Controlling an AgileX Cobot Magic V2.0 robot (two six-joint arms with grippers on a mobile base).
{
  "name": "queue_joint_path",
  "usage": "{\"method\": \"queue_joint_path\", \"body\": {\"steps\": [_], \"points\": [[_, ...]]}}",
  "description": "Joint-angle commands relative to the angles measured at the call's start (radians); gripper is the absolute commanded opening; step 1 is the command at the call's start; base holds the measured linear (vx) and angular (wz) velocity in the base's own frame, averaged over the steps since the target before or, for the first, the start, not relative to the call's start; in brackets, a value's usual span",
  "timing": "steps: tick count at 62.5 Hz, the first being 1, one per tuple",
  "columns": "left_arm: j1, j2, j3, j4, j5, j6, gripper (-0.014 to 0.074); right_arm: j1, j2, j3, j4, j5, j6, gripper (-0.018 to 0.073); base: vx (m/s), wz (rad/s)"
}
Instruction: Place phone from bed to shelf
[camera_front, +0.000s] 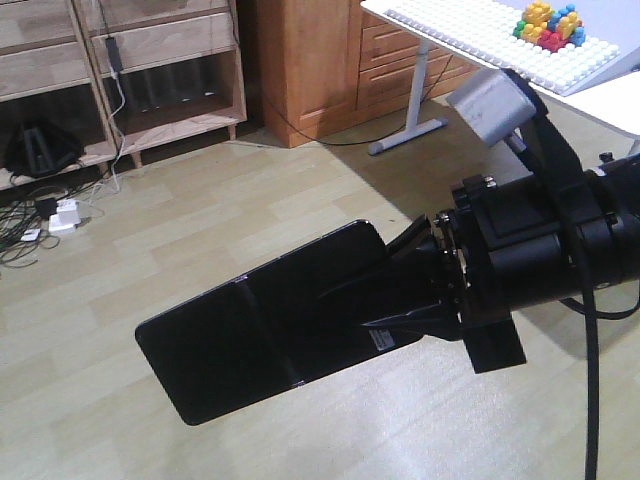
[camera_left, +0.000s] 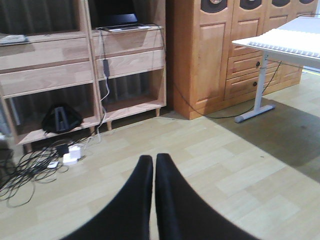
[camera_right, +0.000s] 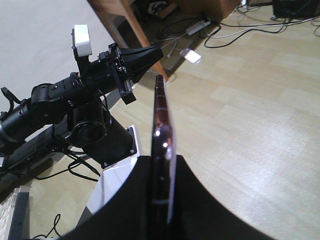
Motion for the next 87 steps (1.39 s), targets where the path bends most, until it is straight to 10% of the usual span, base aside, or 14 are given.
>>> {"method": "queue_joint_path", "body": {"steps": [1,87], "points": [[-0.003,-0.007,0.007,-0.009,-0.074,0.000,0.0001,0.001,-0.026,-0.025,0.090,0.063,-0.008,-0.0002,0.41,-0.12],[-0.003,-0.007,0.007,-0.009,-0.074,0.000,0.0001,0.001,-0.026,-0.025,0.090,0.063,-0.007,-0.0002,0.42,-0.01]]}}
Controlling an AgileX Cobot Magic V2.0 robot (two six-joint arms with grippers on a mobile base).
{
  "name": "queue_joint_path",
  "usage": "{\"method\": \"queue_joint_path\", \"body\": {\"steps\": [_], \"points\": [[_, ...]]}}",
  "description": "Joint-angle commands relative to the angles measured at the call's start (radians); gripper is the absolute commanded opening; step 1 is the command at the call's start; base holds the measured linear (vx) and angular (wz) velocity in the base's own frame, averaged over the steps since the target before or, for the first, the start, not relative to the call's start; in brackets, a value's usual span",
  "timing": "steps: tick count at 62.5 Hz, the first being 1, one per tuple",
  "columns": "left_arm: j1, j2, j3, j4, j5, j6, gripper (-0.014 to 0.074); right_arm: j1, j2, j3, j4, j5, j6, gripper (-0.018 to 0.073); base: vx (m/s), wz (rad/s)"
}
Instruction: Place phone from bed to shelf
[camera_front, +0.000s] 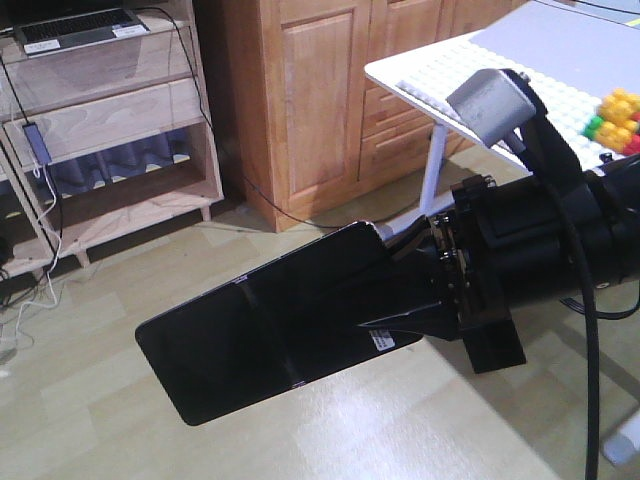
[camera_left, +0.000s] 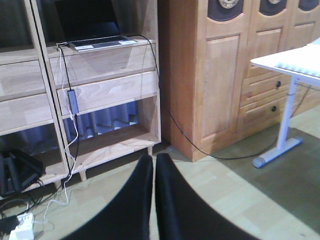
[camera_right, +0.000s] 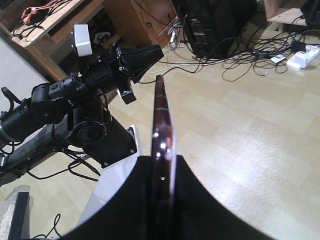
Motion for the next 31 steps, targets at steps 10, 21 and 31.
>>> {"method": "queue_joint_path", "body": {"steps": [10,21,31], "points": [[-0.003,-0.007,0.007,-0.009,-0.074,0.000,0.0001,0.001,-0.026,-0.025,0.090,0.061,-0.007,-0.0002,0.43,0.13],[-0.003,-0.007,0.007,-0.009,-0.074,0.000,0.0001,0.001,-0.026,-0.025,0.090,0.061,-0.007,-0.0002,0.43,0.20],[-0.003,-0.007,0.007,-0.009,-0.074,0.000,0.0001,0.001,-0.026,-0.025,0.090,0.061,-0.007,-0.0002,0.43,0.20]]}}
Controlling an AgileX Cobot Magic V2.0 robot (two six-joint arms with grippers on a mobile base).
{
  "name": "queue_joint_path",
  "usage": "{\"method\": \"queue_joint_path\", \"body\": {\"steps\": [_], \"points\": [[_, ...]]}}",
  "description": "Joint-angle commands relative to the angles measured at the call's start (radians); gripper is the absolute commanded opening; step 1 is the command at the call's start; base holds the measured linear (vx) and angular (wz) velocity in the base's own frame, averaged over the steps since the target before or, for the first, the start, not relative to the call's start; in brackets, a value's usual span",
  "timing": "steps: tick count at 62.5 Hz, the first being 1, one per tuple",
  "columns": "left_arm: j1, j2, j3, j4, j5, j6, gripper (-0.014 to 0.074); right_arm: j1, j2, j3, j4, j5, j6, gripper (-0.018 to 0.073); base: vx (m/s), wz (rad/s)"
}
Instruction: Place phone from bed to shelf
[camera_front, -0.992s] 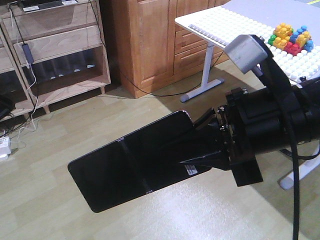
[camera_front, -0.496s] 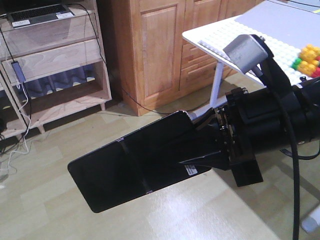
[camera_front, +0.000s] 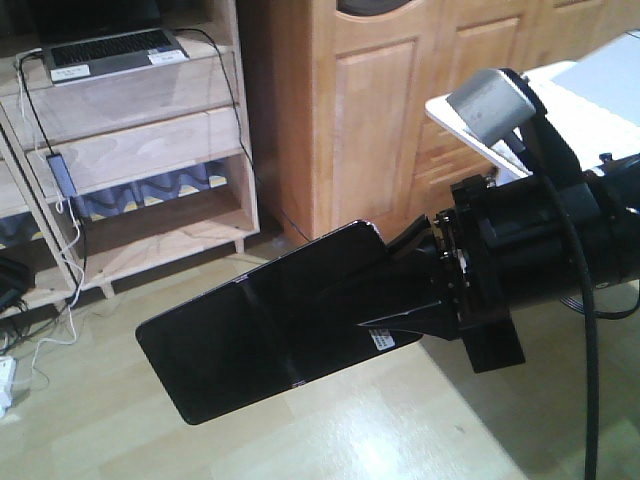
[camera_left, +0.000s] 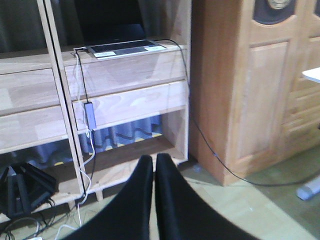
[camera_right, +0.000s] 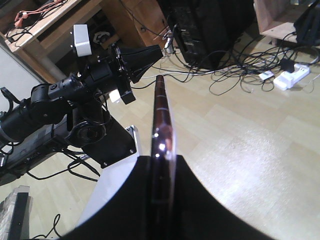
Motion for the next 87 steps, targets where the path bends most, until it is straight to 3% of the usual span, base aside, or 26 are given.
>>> {"method": "queue_joint_path", "body": {"steps": [1,87], "points": [[-0.003,-0.007,0.007,-0.009,-0.074,0.000,0.0001,0.001,-0.026,-0.025,0.090,0.062,-0.007,-0.0002,0.43,0.19],[-0.003,-0.007,0.007,-0.009,-0.074,0.000,0.0001,0.001,-0.026,-0.025,0.090,0.062,-0.008,-0.0002,0.38,0.21]]}}
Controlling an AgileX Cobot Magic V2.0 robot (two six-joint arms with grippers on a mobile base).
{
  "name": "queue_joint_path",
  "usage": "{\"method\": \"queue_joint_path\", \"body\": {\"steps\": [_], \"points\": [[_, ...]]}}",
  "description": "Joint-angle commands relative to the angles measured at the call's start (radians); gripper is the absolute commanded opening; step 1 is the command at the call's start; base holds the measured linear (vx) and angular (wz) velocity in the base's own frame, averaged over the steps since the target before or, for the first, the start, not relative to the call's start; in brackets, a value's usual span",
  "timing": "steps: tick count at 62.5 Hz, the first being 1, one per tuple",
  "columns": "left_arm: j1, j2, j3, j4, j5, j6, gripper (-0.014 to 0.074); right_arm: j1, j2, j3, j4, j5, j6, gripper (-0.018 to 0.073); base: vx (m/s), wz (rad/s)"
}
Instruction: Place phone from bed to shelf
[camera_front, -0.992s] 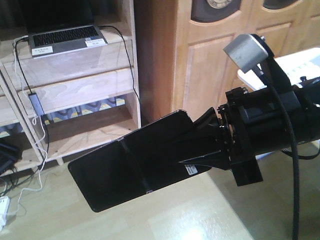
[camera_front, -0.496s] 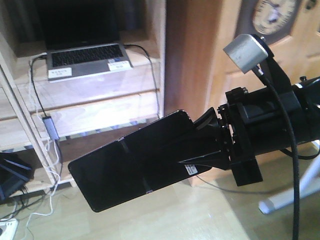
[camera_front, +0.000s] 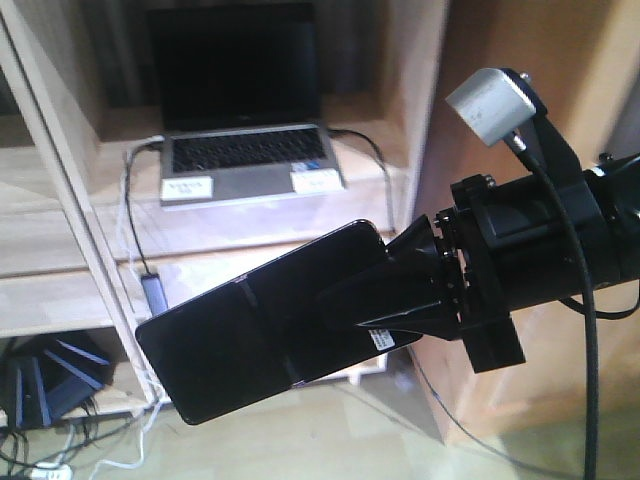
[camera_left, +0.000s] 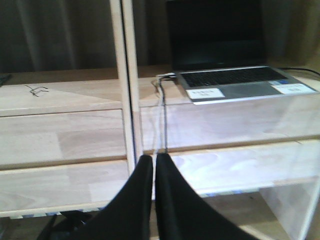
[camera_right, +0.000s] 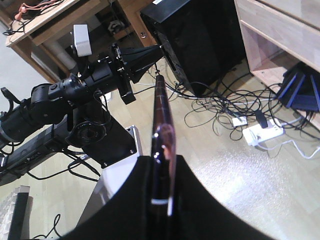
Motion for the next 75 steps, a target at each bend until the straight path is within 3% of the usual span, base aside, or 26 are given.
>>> {"method": "queue_joint_path", "body": {"steps": [1,75], "points": [[-0.003,-0.007,0.007,-0.009,-0.074,0.000,0.0001,0.001,-0.026,-0.025,0.090,0.062,-0.008,-0.0002,0.34,0.26],[-0.003,-0.007,0.007,-0.009,-0.074,0.000,0.0001,0.001,-0.026,-0.025,0.090,0.062,-0.007,-0.0002,0.25,0.11]]}}
